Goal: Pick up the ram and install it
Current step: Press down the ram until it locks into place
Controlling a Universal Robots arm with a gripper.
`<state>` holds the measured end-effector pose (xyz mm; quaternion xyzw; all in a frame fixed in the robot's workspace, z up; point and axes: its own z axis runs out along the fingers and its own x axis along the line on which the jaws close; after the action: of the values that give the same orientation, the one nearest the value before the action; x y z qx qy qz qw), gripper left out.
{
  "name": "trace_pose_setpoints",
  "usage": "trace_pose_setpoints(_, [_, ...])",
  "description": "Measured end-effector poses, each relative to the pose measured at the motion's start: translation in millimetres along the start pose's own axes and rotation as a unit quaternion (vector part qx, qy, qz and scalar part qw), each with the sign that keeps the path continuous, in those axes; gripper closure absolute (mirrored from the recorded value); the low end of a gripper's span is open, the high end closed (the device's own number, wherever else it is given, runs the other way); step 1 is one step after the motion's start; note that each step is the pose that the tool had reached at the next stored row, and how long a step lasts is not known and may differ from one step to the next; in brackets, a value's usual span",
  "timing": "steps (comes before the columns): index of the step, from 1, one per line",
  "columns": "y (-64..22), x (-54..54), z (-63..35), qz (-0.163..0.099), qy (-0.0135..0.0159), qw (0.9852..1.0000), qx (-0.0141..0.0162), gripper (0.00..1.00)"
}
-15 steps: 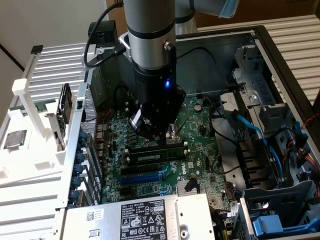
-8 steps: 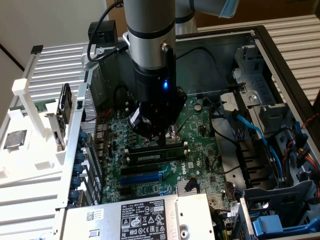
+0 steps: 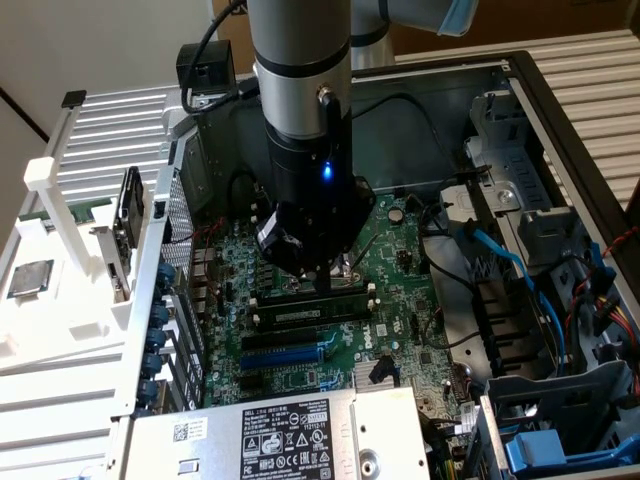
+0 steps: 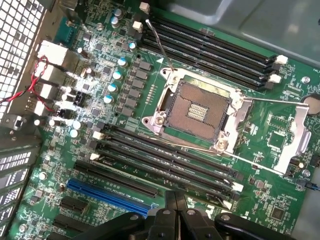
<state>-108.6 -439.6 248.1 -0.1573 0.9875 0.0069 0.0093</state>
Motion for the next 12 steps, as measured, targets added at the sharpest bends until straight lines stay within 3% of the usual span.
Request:
trace_pose_setpoints(6, [0.0,0.0,0.0,0.038,0.0015,0.9993,0.0001,0.9])
trace_pose_setpoints(12, [0.0,0.0,0.0,0.075,0.0032,0.9972,0.0002,0.9])
